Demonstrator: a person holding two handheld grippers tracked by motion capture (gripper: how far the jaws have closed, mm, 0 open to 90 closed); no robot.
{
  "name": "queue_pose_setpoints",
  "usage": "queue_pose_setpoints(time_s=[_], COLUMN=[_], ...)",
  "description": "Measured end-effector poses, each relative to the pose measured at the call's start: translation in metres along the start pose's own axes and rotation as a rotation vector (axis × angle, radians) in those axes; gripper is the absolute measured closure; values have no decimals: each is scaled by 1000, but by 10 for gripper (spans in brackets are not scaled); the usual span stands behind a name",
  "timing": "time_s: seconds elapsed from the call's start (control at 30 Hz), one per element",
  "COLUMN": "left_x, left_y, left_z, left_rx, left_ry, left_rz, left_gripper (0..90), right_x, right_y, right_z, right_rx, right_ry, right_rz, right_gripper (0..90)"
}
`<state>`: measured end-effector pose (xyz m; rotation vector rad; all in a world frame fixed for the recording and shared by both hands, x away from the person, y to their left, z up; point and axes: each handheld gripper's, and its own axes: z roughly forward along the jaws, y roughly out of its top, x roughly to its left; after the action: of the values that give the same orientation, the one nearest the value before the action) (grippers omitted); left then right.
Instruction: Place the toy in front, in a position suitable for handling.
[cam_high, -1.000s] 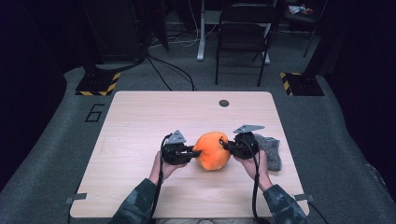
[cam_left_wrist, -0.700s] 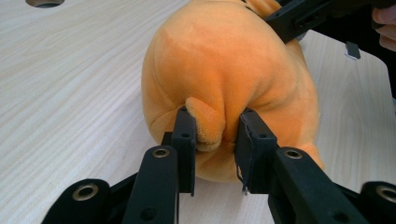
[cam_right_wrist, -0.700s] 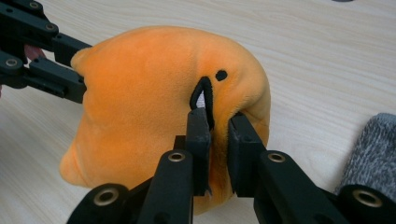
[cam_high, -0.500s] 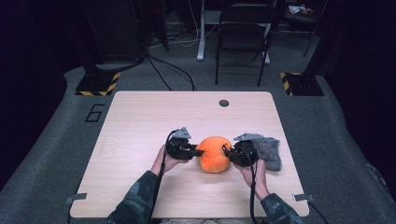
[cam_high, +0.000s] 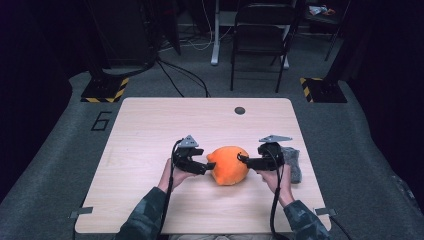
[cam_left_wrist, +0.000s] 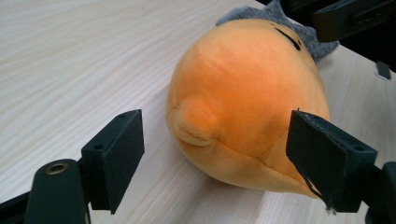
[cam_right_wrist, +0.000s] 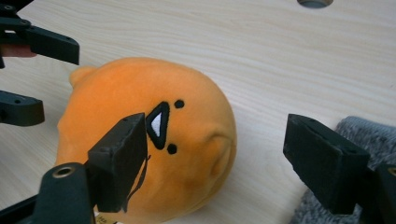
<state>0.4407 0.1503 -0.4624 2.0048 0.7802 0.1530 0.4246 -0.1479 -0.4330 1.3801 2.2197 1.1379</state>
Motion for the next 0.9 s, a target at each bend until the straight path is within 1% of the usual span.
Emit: queue_pose_setpoints(time_s=[0.03,0.07,0.1,0.13,0.17,0.2,0.23,0.27,0.3,0.33,0.37,0.4,0.43,0.47,0.5,0.53,0.57,0.6,0.63,0.67,0.7,0.73,0.77,0.8,0.83,0.9], left_x=[-4,-4,-6,-9,-14,-14,-21,-26,-29,-33,-37,-41,-44,-46,-47,-47,-47,-46,-44,-44,-42,-42,-41,-41,-41,-42], left_y=[-1,-1,-2,-3,-6,-6,-9,-10,-11,-12,-12,-13,-14,-14,-16,-16,-17,-19,-22,-22,-24,-24,-26,-27,-27,-26], left_z=[-4,-4,-5,-5,-5,-5,-4,-2,-2,0,1,3,5,8,11,11,15,18,21,21,23,23,24,26,27,26], left_rx=[-16,-16,-23,-32,-47,-47,-40,-44,-39,-41,-34,-33,-29,-15,-4,-4,2,12,3,3,10,10,11,7,8,-6], left_ry=[23,23,45,54,78,78,110,116,122,123,121,124,126,123,127,127,135,129,126,126,117,117,108,106,95,93], left_rz=[-3,-3,-6,-11,-25,-25,-24,-31,-20,-22,-10,-7,-3,-2,-3,-3,0,-7,-27,-27,-28,-28,-34,-31,-16,-12], left_gripper=[190,191,190,190,194,198,204,215,234,266,294,307,310,323,325,329,351,351,382,408,441,491,491,537,619,678], right_x=[-1,-1,-2,-1,0,0,-1,0,-1,-2,-4,-6,-9,-12,-15,-15,-18,-18,-18,-18,-19,-19,-19,-19,-16,-12], right_y=[1,1,3,5,6,7,8,10,11,11,12,11,11,11,10,10,9,9,6,6,2,2,1,1,0,-2], right_z=[-1,-1,0,1,2,3,5,7,8,10,13,15,17,20,22,22,27,27,33,33,37,37,38,39,38,38], right_rx=[-1,-1,9,14,23,24,28,37,46,56,70,70,77,83,86,86,106,106,127,127,136,136,136,138,138,123], right_ry=[-6,-6,-17,-22,-26,-23,-17,-13,-1,10,36,54,69,101,126,126,190,190,218,218,247,247,261,269,256,236], right_rz=[-16,-16,-45,-64,-88,-106,-123,-135,-135,-133,-142,-126,-125,-126,-113,-113,-98,-98,-110,-110,-98,-98,-88,-86,-92,-104], right_gripper=[190,190,177,176,177,179,178,181,186,195,207,213,226,251,266,266,341,341,448,448,518,518,554,587,642,683])
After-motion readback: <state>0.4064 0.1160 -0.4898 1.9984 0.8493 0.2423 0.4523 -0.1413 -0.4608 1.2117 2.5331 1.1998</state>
